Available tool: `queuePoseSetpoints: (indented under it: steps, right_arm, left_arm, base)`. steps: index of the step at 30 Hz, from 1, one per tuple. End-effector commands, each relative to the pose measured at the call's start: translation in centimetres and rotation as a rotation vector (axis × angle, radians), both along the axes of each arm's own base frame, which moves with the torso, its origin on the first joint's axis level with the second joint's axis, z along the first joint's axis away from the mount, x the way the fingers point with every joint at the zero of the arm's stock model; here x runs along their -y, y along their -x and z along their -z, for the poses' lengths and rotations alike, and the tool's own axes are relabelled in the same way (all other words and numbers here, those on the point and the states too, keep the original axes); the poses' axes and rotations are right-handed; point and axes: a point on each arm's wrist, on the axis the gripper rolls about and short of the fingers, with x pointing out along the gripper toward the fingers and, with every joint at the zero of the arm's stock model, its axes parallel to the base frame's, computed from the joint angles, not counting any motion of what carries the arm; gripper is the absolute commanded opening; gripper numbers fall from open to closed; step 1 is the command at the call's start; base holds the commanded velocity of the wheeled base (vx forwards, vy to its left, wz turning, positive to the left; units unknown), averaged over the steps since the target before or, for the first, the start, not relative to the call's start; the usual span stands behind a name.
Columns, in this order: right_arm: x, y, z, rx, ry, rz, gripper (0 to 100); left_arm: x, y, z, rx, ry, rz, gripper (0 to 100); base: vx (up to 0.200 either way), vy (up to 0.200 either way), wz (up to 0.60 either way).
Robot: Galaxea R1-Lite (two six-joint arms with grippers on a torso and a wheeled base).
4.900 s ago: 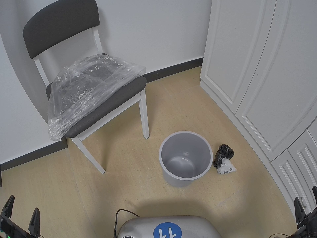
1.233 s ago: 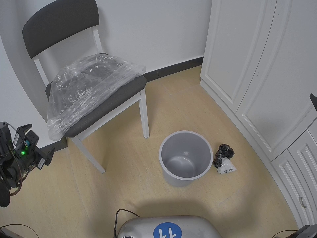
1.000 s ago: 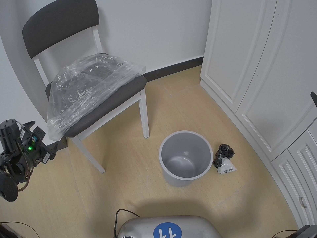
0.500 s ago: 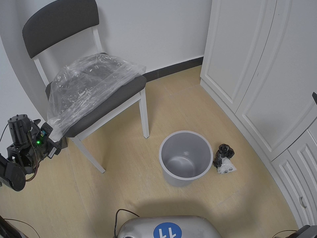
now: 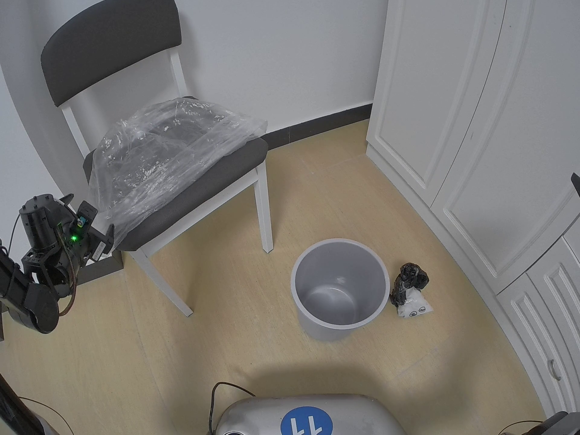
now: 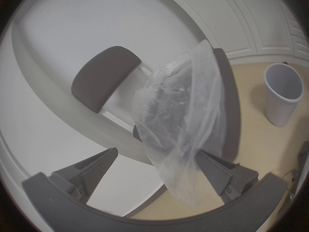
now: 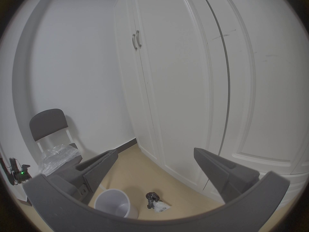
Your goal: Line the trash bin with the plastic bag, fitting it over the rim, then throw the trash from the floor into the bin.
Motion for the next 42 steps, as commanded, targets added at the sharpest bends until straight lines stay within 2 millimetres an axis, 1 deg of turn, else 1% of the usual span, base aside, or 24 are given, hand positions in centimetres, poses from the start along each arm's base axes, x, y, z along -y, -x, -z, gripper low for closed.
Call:
queuePoseSetpoints:
  steps: [1,3,4,6,7,8,9,10,11,13,14,15,17,19,22,23,24,29,33,38,42]
  right_arm:
    - [0.2,-0.1,0.0,-0.003,0.000,0.017,100]
    - [0.3,0.0,0.0,-0.001,0.001,0.015,100]
    - [0.3,0.0,0.0,-0.001,0.002,0.012,100]
    - [0.4,0.1,0.0,0.002,0.004,0.011,100]
    - [0.4,0.1,0.0,0.002,0.004,0.011,100]
    - [0.4,0.1,0.0,0.002,0.004,0.011,100]
    - [0.6,0.1,0.0,0.000,0.006,0.014,100]
    - [0.6,0.1,0.0,-0.001,0.006,0.013,100]
    - [0.6,0.1,0.0,-0.001,0.005,0.012,100]
    - [0.6,0.1,0.0,0.002,0.007,0.014,100]
    - [0.6,0.1,0.0,0.002,0.007,0.014,100]
    - [0.6,0.1,0.0,0.000,0.007,0.014,100]
    - [0.6,0.1,0.0,-0.001,0.006,0.014,100]
    - [0.6,0.1,0.1,-0.004,0.006,0.014,100]
    - [0.6,0.1,0.2,-0.009,0.007,0.013,100]
    - [0.6,0.1,0.2,-0.009,0.007,0.013,100]
    - [0.6,0.1,0.2,-0.009,0.007,0.013,100]
    - [0.6,0.1,0.2,-0.009,0.007,0.013,100]
    - [0.6,0.1,0.2,-0.008,0.007,0.013,100]
    - [0.6,0.1,0.3,-0.009,0.007,0.013,100]
    - [0.6,0.1,0.5,-0.016,0.007,0.013,100]
  left_arm:
    - [-1.0,-1.8,0.5,0.046,0.015,-0.037,100]
    - [-1.2,-2.2,0.0,0.094,0.039,-0.044,100]
    - [-1.4,-2.4,-0.6,0.144,0.065,-0.053,100]
    - [-1.8,-2.5,-1.5,0.189,0.084,-0.064,100]
    - [-2.4,-2.4,-2.3,0.223,0.095,-0.083,100]
    - [-2.4,-2.4,-2.3,0.223,0.095,-0.083,100]
    - [-3.3,-2.3,-3.7,0.275,0.109,-0.107,100]
    - [-3.8,-2.3,-4.3,0.301,0.120,-0.120,100]
    - [-3.9,-2.3,-4.4,0.302,0.123,-0.121,100]
    - [-4.4,-2.0,-5.3,0.314,0.154,-0.137,100]
    - [-4.4,-2.0,-5.3,0.313,0.156,-0.137,100]
    - [-4.3,-1.4,-5.6,0.290,0.180,-0.138,100]
    - [-3.8,-0.8,-5.3,0.250,0.205,-0.126,100]
    - [-3.2,-0.2,-4.5,0.193,0.219,-0.111,100]
    - [-2.8,0.0,-3.2,0.137,0.224,-0.102,100]
    - [-2.8,0.0,-3.1,0.134,0.224,-0.103,100]
    - [-2.8,0.0,-2.4,0.105,0.226,-0.106,100]
    - [-3.0,-0.8,-0.4,0.038,0.231,-0.117,100]
    - [-3.5,-1.4,0.5,0.014,0.232,-0.132,100]
    - [-4.0,-0.8,0.5,0.013,0.240,-0.126,100]
    - [-4.4,0.9,-1.0,0.054,0.270,-0.091,100]
  base:
    - [0.000,0.000,0.00]
    - [0.000,0.000,0.00]
    - [0.000,0.000,0.00]
    - [0.000,0.000,0.00]
    - [0.000,0.000,0.00]
    - [0.000,0.000,0.00]
    - [0.000,0.000,0.00]
    - [0.000,0.000,0.00]
    - [0.000,0.000,0.00]
    - [0.000,0.000,0.00]
    - [0.000,0.000,0.00]
    - [0.000,0.000,0.00]
    - [0.000,0.000,0.00]
    - [0.000,0.000,0.00]
    - [0.000,0.000,0.00]
    - [0.000,0.000,0.00]
    - [0.000,0.000,0.00]
    - [0.000,0.000,0.00]
    - [0.000,0.000,0.00]
    - [0.000,0.000,0.00]
    - [0.000,0.000,0.00]
